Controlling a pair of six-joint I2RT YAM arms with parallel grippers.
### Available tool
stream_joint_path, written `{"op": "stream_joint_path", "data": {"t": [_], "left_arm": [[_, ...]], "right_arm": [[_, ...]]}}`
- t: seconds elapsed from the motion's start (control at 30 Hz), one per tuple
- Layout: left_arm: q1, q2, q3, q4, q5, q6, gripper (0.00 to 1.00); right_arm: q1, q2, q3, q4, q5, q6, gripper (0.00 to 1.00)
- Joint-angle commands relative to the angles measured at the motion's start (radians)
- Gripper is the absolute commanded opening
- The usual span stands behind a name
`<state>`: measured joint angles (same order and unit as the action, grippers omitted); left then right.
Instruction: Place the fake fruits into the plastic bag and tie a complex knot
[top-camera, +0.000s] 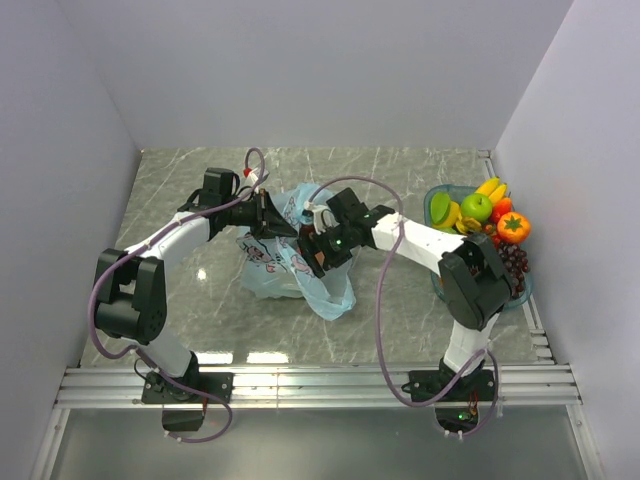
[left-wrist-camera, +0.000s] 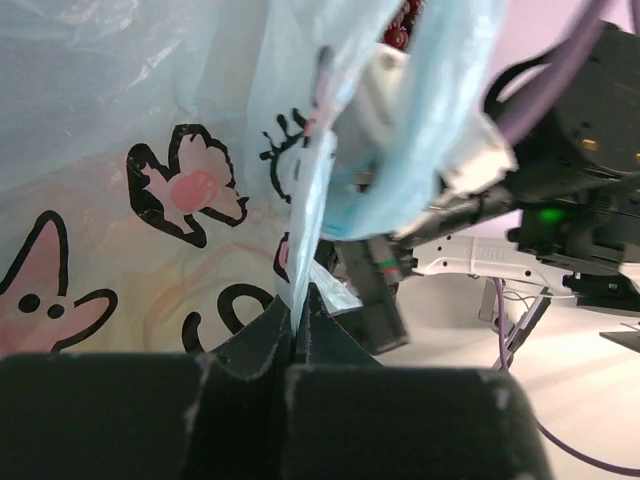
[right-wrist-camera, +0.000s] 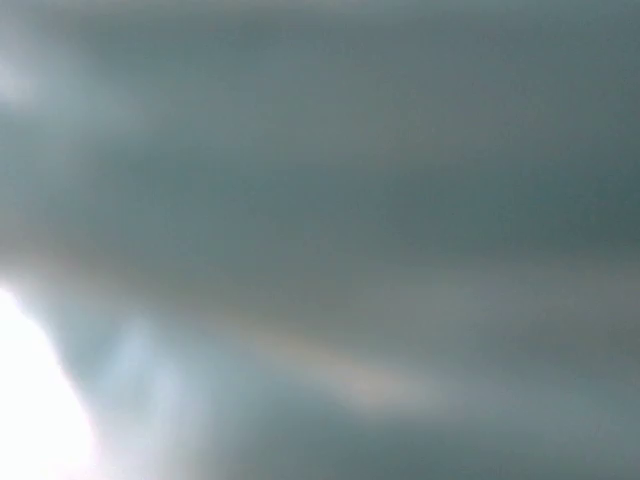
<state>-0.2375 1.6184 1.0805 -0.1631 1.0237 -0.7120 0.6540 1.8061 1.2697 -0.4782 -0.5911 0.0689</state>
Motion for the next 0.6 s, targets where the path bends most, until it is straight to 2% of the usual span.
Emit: {"op": "stream_joint_path", "data": {"t": [0.0, 0.2, 0.33, 0.47, 0.57], "left_arm": [[-0.005, -0.034, -0.007, 0.011, 0.024, 0.029, 0.02], [-0.003, -0.040, -0.005, -0.018, -0.002, 0.051, 0.01], [-0.005, -0.035, -0.004, -0.024, -0.028, 0.037, 0.01], [-0.006, -0.022, 0.008, -0.026, -0.040, 0.028, 0.01], [-0.010, -0.008, 0.021, -0.036, -0.045, 0.037, 0.01]], "right_arm": [[-0.002, -0.123, 0.003, -0.059, 0.060, -0.058, 1.00], [-0.004, -0.286, -0.029, -0.160, 0.028, -0.168, 1.00], [-0.023, -0.338, -0.058, -0.298, -0.012, -0.251, 0.98], [-0.120, -0.434, -0.107, -0.350, -0.052, -0.294, 0.97], [-0.293, -0.459, -0.055, -0.422, -0.050, -0.343, 0.97]]}}
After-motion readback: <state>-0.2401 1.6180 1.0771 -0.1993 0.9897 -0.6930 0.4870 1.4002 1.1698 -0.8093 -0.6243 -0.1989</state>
